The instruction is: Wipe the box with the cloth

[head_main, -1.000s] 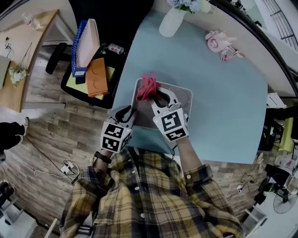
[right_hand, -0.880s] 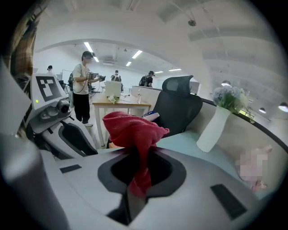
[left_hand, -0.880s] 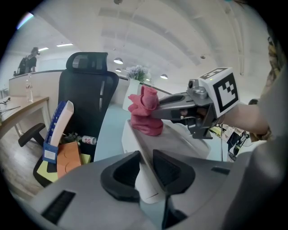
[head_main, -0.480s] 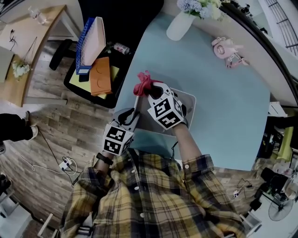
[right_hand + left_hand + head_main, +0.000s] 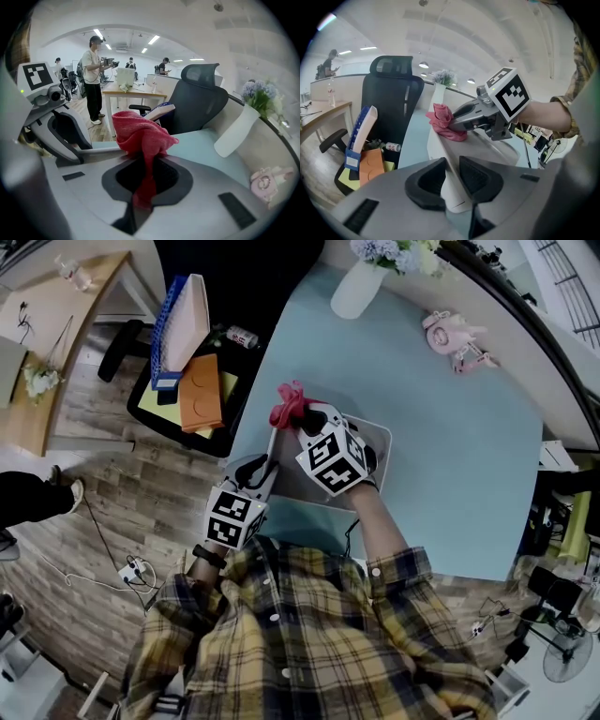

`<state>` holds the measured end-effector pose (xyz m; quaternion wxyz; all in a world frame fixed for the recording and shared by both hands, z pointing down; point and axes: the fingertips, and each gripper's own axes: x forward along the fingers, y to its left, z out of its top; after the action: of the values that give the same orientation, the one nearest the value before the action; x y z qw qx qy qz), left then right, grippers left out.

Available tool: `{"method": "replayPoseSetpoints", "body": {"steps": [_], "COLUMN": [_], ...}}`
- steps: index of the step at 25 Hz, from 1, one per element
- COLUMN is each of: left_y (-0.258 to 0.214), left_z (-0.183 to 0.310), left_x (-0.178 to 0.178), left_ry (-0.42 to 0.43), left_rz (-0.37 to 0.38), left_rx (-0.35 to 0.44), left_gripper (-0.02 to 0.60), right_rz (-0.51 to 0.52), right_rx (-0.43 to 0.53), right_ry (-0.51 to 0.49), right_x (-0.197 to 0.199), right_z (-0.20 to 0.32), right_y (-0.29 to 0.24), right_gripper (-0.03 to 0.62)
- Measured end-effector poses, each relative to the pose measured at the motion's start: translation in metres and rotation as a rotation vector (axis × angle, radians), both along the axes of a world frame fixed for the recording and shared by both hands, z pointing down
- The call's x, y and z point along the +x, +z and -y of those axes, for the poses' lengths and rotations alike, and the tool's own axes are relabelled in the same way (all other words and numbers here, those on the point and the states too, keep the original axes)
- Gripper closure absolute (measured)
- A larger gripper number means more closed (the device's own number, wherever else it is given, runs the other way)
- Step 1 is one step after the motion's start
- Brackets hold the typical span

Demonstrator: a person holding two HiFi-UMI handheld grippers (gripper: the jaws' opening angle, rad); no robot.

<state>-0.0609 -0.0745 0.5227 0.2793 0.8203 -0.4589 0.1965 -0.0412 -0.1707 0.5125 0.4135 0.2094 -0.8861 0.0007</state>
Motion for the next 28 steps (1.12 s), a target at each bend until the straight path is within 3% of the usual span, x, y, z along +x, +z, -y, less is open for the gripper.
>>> {"method": "replayPoseSetpoints", "body": {"steps": [21,28], "left_y": [0.002,0.000], "left_z": [-0.001,0.000], "left_x": [-0.001,-0.001], "left_ry": [0.000,0.002], "left_rz": [0.001,-0.013], "left_rx": [0.005,0.008], "left_gripper": [0.489,0.489], "right_rz": [-0.102,-0.094], "right_rx": [0.007,0.004], "right_ry": [0.125,0.214], "right_x": [0.095,0.136], "right_z": [0.008,0.006], "right_y": [-0.001,0.000], "right_gripper": [0.553,0.553]}}
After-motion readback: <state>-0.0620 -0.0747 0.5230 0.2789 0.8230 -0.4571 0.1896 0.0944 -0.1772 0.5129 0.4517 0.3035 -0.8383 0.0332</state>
